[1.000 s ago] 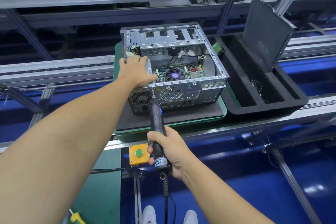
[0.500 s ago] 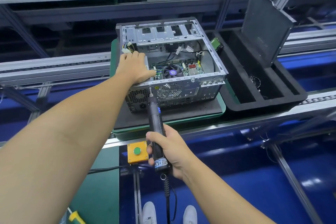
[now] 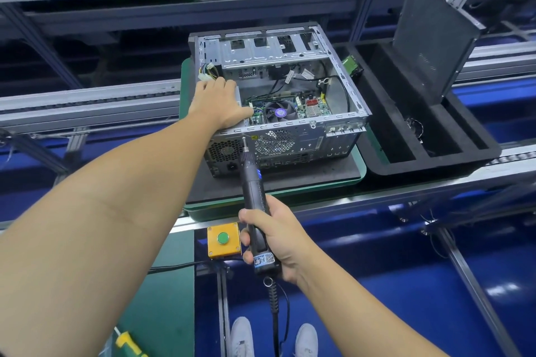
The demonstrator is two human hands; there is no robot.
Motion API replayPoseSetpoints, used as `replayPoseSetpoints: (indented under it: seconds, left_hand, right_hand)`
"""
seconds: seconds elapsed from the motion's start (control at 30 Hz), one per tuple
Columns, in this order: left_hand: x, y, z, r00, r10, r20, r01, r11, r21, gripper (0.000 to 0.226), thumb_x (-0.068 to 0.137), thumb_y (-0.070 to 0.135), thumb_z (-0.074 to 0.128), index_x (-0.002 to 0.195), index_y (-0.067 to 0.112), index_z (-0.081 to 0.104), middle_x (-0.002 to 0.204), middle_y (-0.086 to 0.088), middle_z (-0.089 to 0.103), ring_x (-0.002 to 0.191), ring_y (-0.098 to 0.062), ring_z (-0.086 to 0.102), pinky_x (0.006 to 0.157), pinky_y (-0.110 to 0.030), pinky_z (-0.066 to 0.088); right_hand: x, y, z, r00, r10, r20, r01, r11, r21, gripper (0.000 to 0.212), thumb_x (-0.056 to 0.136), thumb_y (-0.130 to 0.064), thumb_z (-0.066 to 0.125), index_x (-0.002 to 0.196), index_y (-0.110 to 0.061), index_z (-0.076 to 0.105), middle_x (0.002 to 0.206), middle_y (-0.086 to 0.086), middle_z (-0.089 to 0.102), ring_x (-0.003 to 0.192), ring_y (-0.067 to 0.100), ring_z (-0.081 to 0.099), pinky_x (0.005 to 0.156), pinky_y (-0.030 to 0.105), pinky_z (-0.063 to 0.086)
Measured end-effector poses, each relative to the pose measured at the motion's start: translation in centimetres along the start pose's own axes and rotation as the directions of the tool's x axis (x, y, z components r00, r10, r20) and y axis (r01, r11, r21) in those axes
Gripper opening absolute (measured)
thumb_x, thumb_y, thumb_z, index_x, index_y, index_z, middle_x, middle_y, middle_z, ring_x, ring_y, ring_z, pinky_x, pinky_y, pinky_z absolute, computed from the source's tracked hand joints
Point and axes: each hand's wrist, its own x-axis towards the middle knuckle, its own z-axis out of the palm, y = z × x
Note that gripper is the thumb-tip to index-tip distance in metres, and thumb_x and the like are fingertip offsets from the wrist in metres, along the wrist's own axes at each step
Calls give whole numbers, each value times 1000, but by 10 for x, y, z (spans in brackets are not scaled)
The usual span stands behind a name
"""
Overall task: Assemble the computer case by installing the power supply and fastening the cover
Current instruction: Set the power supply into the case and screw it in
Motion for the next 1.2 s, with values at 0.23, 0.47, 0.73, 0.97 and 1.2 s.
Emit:
replayPoseSetpoints:
  seconds: [0.23, 0.47, 0.73, 0.97, 1.2]
  left_hand:
    - [0, 0, 0, 1000, -5, 1, 5, 1000, -13, 83, 75, 72, 36, 133, 14, 49, 130, -11, 54, 122, -33, 47, 103, -49, 31]
    - [-3, 1, -1, 1000, 7, -9, -7, 1000, -7, 80, 77, 71, 37, 131, 13, 50, 127, -11, 54, 120, -32, 47, 103, -47, 30]
    - [-7, 3, -2, 1000, -1, -24, 0, 1000, -16, 76, 82, 69, 36, 134, 14, 47, 132, -11, 53, 124, -33, 45, 106, -48, 30]
    - [-7, 3, -1, 1000, -6, -26, 6, 1000, -19, 75, 83, 67, 38, 136, 15, 47, 132, -11, 52, 125, -32, 45, 107, -47, 29]
    - [-7, 4, 0, 999, -15, -32, 15, 1000, -21, 74, 82, 66, 39, 134, 15, 48, 130, -11, 53, 122, -32, 46, 105, -47, 30]
  right_hand:
    - [3, 5, 1, 999, -27, -32, 26, 999, -36, 26, 85, -17, 70, 103, -14, 51, 68, 8, 57, 57, 24, 51, 45, 31, 46]
    - [1, 3, -4, 999, -27, -34, 24, 998, -65, 29, 82, -19, 73, 103, -14, 54, 69, 6, 57, 57, 22, 52, 45, 30, 46]
    - [-3, -2, -12, 1000, -11, -11, 10, 992, -123, 24, 91, -14, 70, 106, -13, 52, 68, 6, 57, 55, 18, 54, 44, 30, 48]
    - [0, 4, -8, 1000, -15, -7, 15, 996, -85, 28, 88, -18, 72, 108, -14, 53, 74, 4, 58, 60, 18, 56, 46, 30, 49]
    - [1, 6, -8, 999, -34, 4, 34, 998, -58, 31, 85, -17, 75, 108, -14, 54, 74, 1, 58, 61, 17, 57, 45, 29, 50]
